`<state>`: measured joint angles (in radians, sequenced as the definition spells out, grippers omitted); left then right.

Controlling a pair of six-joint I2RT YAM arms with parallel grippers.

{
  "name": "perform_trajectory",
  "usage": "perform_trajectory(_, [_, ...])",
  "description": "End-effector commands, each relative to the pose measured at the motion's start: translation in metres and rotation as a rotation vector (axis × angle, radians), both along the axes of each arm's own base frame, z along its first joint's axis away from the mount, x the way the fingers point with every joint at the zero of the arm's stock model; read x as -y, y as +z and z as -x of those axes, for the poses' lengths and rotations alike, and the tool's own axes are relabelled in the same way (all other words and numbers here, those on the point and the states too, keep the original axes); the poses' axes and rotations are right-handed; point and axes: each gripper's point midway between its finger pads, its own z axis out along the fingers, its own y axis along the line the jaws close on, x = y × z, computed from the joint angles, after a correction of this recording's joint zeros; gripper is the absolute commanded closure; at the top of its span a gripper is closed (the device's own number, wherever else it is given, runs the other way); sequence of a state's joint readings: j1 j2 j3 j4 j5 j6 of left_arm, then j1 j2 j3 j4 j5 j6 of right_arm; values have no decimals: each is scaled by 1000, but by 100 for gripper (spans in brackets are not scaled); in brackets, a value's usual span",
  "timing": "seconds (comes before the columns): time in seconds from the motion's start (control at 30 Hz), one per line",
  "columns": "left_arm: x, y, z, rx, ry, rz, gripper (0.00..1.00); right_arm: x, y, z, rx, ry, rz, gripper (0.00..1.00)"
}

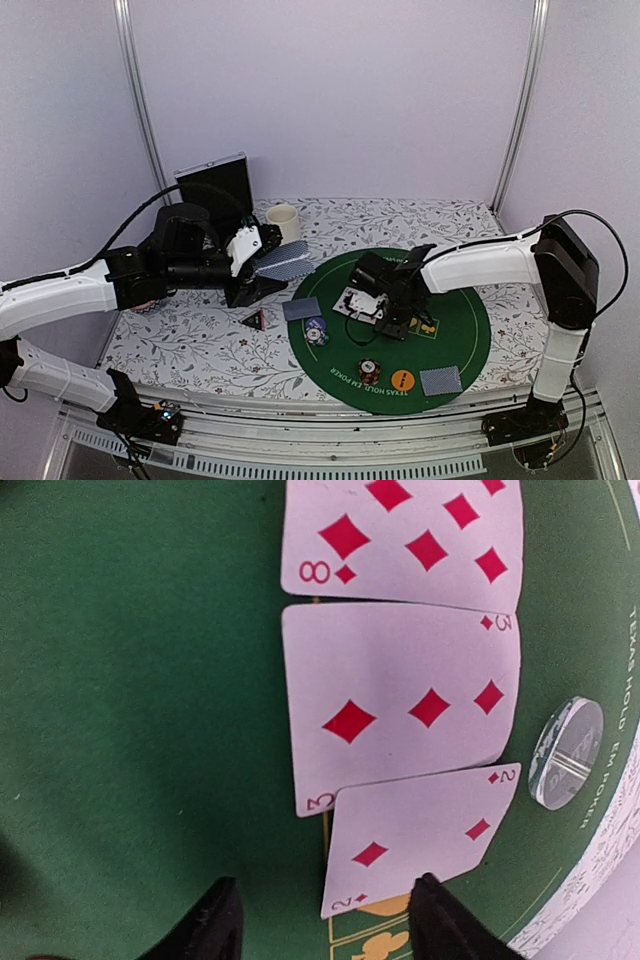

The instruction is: Distribute texas hold em gaming equipment

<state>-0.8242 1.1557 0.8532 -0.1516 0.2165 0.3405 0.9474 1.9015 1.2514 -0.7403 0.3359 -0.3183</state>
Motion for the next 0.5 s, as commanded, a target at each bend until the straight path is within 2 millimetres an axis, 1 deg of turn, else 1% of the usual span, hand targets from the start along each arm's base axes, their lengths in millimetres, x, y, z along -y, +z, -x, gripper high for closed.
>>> perform_trajectory(0.0, [-1, 12, 0, 34, -4, 31, 48, -22, 59, 1, 48, -4, -209, 30])
perform_trajectory(0.03, [-1, 12, 0, 33, -5, 31, 48, -31, 82, -2, 54, -23, -312, 5])
perform_trajectory(0.07, [-1, 12, 0, 33, -7, 31, 48, -36, 106, -9, 49, -43, -430, 0])
perform_trajectory(0.1, [-1, 13, 1, 34, -10, 33, 48, -47, 137, -13, 49, -47, -589, 1])
perform_trajectory(0.13, [0, 13, 1, 34, -13, 35, 48, -53, 168, -15, 30, -56, -759, 1])
perform_trajectory(0.17, [0, 13, 2, 33, -17, 36, 48, -62, 202, -12, 13, -11, -944, 1])
perform_trajectory(0.2, [0, 13, 2, 33, -19, 36, 48, -66, 236, 0, -6, 49, -1123, 1])
perform_trajectory(0.23, [0, 13, 2, 32, -20, 36, 48, -72, 259, 12, -22, 127, -1259, 1])
perform_trajectory(0.27, [0, 13, 2, 31, -20, 35, 48, -77, 277, 26, -87, 165, -1393, 1])
perform_trajectory(0.3, [1, 12, 2, 30, -23, 34, 48, -82, 286, 31, -128, 178, -1477, 1])
perform_trajectory(0.33, [1, 13, 3, 29, -28, 36, 48, -87, 289, 31, -164, 177, -1529, 1])
perform_trajectory(0.37, [2, 12, 4, 26, -35, 38, 48, -94, 285, 28, -245, 122, -1555, 1])
perform_trajectory(0.47, [4, 14, 8, 22, -53, 48, 48, -116, 276, 16, -383, 59, -1574, 1])
